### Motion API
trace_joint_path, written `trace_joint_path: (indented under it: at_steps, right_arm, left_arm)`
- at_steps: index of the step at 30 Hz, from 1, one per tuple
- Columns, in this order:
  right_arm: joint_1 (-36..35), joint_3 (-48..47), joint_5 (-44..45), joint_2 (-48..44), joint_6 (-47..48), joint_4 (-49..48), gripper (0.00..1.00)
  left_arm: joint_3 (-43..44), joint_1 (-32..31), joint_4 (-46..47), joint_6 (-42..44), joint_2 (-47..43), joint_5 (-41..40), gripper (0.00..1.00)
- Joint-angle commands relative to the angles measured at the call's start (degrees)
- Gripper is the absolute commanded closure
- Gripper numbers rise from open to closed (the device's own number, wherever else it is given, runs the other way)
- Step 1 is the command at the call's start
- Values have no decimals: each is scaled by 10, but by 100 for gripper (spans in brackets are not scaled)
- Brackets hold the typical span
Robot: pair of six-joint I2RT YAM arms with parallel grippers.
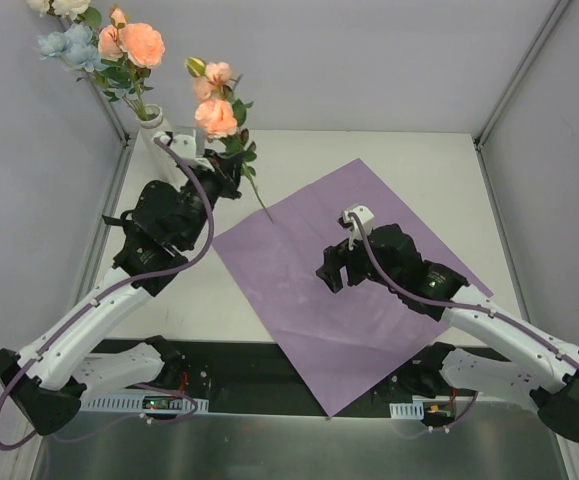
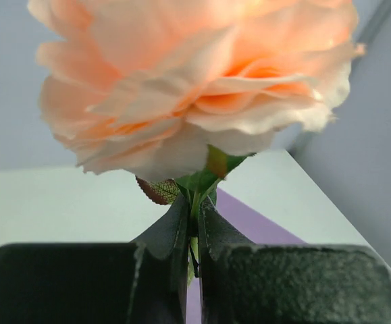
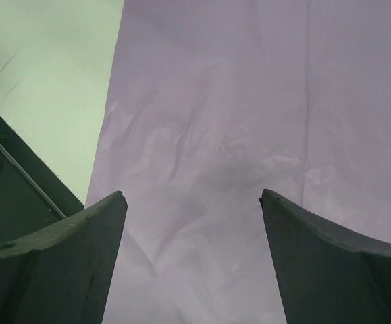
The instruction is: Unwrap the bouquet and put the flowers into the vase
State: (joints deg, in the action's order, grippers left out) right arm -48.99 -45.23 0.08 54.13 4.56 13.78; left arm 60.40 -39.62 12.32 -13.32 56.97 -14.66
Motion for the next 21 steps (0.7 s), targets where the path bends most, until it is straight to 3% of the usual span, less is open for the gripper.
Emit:
trace_joint_path:
  at_steps: [1,3,4,6,16,21]
  right_arm:
    - [0,-31,19,23,3,-5,16]
    - [0,-34,17,34,2,-8,17]
    - [3,-35,15,38,2,-10,16]
    - [6,-35,7,48,0,-14,16]
    - [30,-29,-34,73,-15,-32,17]
    - [38,-21,-44,77,-20,-43,17]
  left_arm:
    - [47,65,97,180,-24,-120,100]
    - [89,158,69,134,-10,-94,100]
    - [122,184,41,86,4,-92,100]
    - [142,241,39,72,16,-87,100]
    - [198,346,157,41,76,-208,100]
    - [235,384,176,40,119,-204,100]
